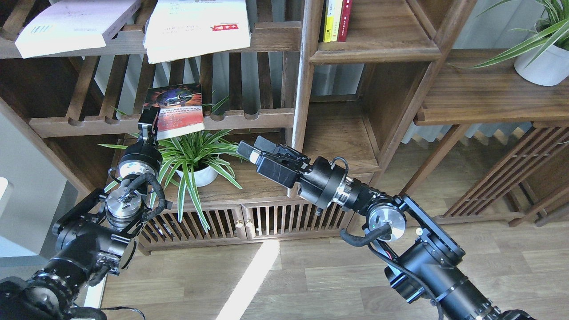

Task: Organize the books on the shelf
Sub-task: 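Push the red book upward with the left gripper from below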

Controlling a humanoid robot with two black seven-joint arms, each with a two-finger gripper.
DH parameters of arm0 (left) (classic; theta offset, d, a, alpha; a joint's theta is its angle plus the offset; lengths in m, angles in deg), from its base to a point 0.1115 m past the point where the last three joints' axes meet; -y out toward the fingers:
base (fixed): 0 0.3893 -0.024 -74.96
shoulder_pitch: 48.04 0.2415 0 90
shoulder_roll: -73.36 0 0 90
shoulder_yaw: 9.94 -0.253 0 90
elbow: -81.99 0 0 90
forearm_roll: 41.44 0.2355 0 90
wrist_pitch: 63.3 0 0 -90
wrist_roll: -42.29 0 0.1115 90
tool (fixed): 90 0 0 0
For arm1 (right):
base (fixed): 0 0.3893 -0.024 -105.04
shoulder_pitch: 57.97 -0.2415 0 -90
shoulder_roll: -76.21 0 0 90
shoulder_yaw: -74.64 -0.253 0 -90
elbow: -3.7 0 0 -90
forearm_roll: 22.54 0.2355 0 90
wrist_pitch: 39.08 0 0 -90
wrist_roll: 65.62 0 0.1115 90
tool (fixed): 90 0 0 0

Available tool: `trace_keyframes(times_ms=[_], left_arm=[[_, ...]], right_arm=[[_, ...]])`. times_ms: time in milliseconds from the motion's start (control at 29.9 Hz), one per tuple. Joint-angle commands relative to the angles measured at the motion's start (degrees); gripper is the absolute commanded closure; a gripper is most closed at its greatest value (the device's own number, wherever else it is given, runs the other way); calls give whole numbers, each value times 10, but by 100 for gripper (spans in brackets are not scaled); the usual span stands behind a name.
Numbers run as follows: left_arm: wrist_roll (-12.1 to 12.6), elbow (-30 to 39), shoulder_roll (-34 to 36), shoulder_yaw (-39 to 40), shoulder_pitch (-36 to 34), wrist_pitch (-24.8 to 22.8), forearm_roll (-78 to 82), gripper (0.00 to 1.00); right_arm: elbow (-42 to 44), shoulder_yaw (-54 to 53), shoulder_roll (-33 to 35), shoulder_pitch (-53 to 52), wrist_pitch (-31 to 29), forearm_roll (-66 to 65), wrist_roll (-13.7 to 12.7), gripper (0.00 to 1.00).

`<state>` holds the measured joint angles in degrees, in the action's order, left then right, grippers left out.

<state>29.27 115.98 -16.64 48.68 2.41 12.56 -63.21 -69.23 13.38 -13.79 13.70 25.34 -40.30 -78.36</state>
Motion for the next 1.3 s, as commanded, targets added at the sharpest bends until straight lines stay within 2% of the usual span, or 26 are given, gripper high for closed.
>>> trace_keyframes(times_ms=[0,134,401,568,735,903,1036,1204,1270], left_arm=[[0,-1,0,1,2,0,0,35],[-1,-3,0,1,2,0,0,39],[-2,-3,0,1,2,-18,0,54],[-3,-3,0,1,3,-18,0,57],[-3,-3,0,3,5,-18,0,70],[-6,-3,0,3,5,-19,0,77],[-9,-2,0,2,13,-57,0,94],[-12,-2,0,-18,22,-130,5,96],[-21,2,0,-23,25,-139,5,96]], right_arm=[[0,1,0,1,0,0,0,1],[0,1,0,1,0,0,0,1],[0,1,0,3,-1,0,0,1],[0,1,0,2,-1,0,0,1],[0,2,0,2,-2,0,0,1],[0,5,0,2,-2,0,0,1],[0,7,0,2,-2,0,0,1],[1,12,0,7,-3,0,0,1],[5,12,0,13,-3,2,0,0]])
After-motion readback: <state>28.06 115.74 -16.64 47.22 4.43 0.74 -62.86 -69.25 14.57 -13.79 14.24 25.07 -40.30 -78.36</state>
